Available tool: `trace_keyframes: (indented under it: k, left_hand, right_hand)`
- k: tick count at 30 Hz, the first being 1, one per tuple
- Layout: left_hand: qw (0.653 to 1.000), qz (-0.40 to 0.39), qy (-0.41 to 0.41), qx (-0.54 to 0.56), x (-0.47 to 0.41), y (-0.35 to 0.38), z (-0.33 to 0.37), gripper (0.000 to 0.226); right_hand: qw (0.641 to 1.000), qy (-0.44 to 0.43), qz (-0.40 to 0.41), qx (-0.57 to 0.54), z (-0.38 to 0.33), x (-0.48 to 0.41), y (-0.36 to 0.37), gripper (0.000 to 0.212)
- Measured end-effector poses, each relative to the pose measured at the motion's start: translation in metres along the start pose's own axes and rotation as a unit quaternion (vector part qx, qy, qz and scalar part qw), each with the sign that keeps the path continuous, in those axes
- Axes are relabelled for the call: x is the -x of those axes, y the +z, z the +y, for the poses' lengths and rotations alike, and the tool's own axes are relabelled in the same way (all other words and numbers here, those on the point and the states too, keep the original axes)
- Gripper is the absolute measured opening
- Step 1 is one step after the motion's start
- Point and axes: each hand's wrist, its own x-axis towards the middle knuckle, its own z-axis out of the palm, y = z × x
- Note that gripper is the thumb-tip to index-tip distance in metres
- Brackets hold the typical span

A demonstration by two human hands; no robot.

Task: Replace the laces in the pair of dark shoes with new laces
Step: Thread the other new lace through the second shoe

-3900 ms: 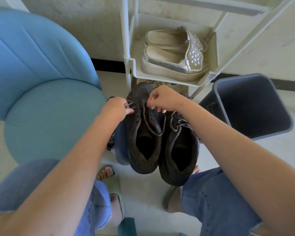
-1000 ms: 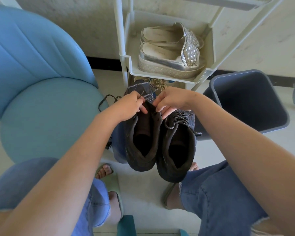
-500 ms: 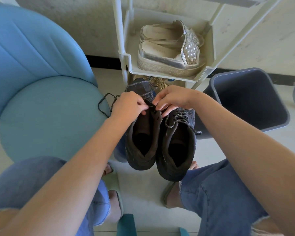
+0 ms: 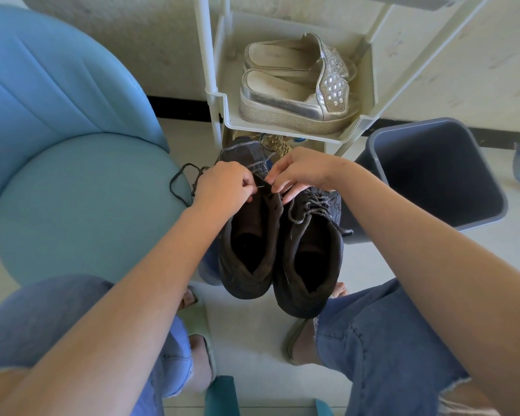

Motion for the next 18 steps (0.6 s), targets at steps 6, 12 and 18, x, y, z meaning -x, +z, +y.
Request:
trace_keyframes:
  k: [6,12,18]
  left_hand:
    - [1.000,0.019,-0.014,-0.003,0.001,0.004,0.001,0.020]
    - [0.999,0.042,0.001,-0.006,-0.001,0.013,0.000,0.018]
    - [0.996,0.068,-0.003,0.060,-0.004,0.005,-0.003,0.019]
  right_hand:
    - [1.000,-0.003,0.008,0.012,-0.007,0.005,0.004,0.013]
    - [1.000,0.010,-0.005,-0.018,-0.005,0.007,0.002,0.009]
    - [0.998,0.007,0.063,0.012,-0.009,0.006,0.016,0.013]
